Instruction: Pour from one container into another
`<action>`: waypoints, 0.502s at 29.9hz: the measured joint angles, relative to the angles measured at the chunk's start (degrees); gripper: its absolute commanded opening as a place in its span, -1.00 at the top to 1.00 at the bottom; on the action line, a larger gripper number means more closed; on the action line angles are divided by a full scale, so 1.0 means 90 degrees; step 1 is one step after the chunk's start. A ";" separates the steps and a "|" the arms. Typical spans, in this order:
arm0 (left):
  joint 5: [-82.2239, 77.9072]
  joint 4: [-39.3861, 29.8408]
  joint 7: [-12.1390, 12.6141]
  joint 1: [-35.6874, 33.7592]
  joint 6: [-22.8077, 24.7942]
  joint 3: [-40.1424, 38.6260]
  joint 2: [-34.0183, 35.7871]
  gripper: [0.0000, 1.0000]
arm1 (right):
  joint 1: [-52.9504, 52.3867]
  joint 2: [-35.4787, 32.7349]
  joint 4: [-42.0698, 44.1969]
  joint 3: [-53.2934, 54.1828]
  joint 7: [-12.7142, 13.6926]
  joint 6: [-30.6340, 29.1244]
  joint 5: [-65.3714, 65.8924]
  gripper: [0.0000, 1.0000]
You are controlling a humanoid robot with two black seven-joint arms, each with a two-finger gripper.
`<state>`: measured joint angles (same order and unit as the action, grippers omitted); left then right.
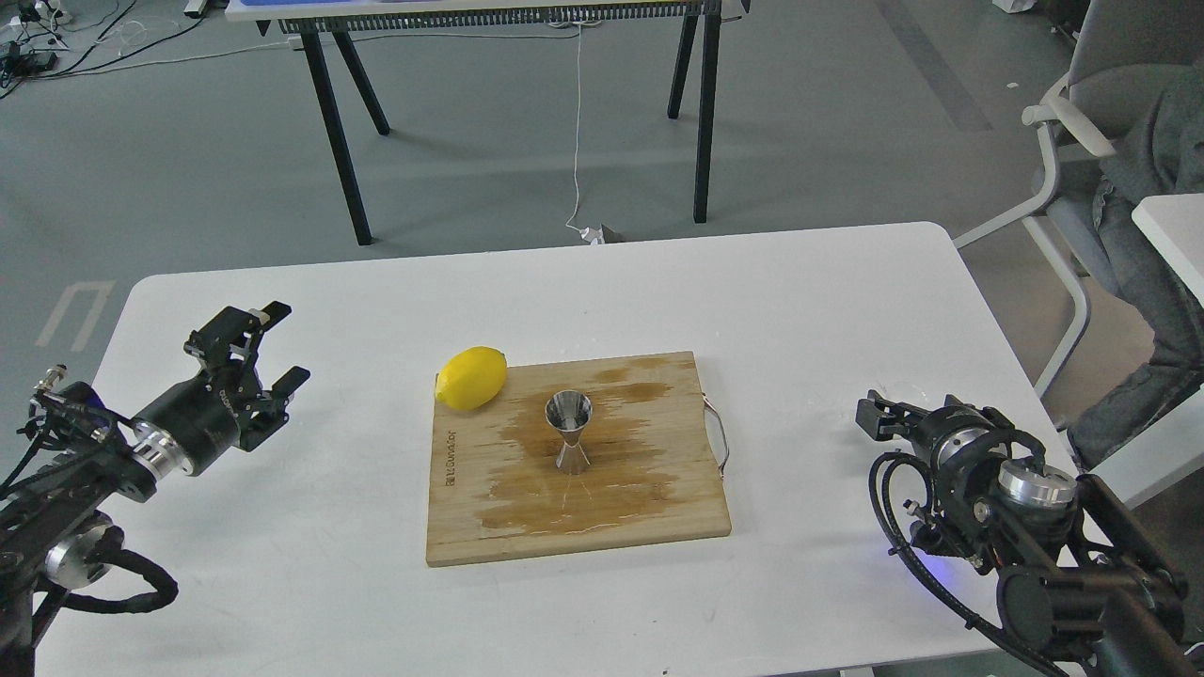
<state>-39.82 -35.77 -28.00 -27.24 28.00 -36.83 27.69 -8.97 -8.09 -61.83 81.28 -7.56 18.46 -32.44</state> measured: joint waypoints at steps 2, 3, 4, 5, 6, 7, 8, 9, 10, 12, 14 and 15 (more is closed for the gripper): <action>0.0000 0.0000 0.0000 0.0000 0.0000 0.0000 0.0000 -0.98 | -0.0032 0.0000 -0.0024 0.0011 0.0000 0.0000 0.0000 -0.93; 0.0000 0.0000 0.0000 0.0000 0.0000 0.0000 0.0000 -0.98 | -0.0051 -0.0002 -0.0048 0.0015 0.0000 0.0000 0.0000 -0.93; 0.0000 0.0000 0.0000 0.0000 0.0000 0.0000 -0.0004 -0.98 | -0.0073 -0.0007 -0.0071 0.0018 0.0000 0.0000 0.0000 -0.93; 0.0000 0.0000 0.0000 0.0000 0.0000 0.0000 -0.0008 -0.98 | -0.0093 -0.0012 -0.0088 0.0021 0.0000 0.0000 0.0000 -0.93; 0.0000 0.0000 0.0000 0.0000 0.0000 0.0000 -0.0009 -0.98 | -0.0122 -0.0017 -0.0106 0.0024 0.0000 0.0000 0.0000 -0.93; 0.0000 0.0000 0.0000 0.0000 0.0000 0.0000 -0.0010 -0.98 | -0.0156 -0.0023 -0.0119 0.0025 0.0000 0.0001 0.0000 -0.94; 0.0000 0.0000 0.0000 0.0000 0.0000 0.0000 -0.0010 -0.98 | -0.0192 -0.0027 -0.0126 0.0026 0.0000 0.0004 0.0001 -0.94; 0.0000 0.0000 0.0000 0.0000 0.0000 0.0000 -0.0011 -0.98 | -0.0235 -0.0031 -0.0134 0.0025 0.0000 0.0006 0.0001 -0.94; 0.0000 0.0000 0.0000 0.0000 0.0000 0.0000 -0.0011 -0.98 | -0.0276 -0.0036 -0.0141 0.0025 0.0000 0.0007 0.0001 -0.95; 0.0000 0.0000 0.0000 0.0000 0.0000 0.0000 -0.0011 -0.98 | -0.0352 -0.0052 -0.0174 0.0008 0.0000 0.0009 0.0006 -0.98; -0.0002 0.0000 0.0000 -0.0002 0.0000 0.0000 -0.0010 -0.98 | -0.0455 -0.0077 -0.0247 -0.0041 0.0005 0.0005 0.0011 -0.98; -0.0003 0.0000 0.0000 -0.0007 0.0000 0.0000 -0.0010 -0.98 | -0.0520 -0.0109 -0.0286 -0.0076 0.0026 -0.0010 0.0017 -0.98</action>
<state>-39.84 -35.77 -28.00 -27.30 28.00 -36.83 27.60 -13.65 -9.07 -64.40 80.60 -7.32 18.37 -32.29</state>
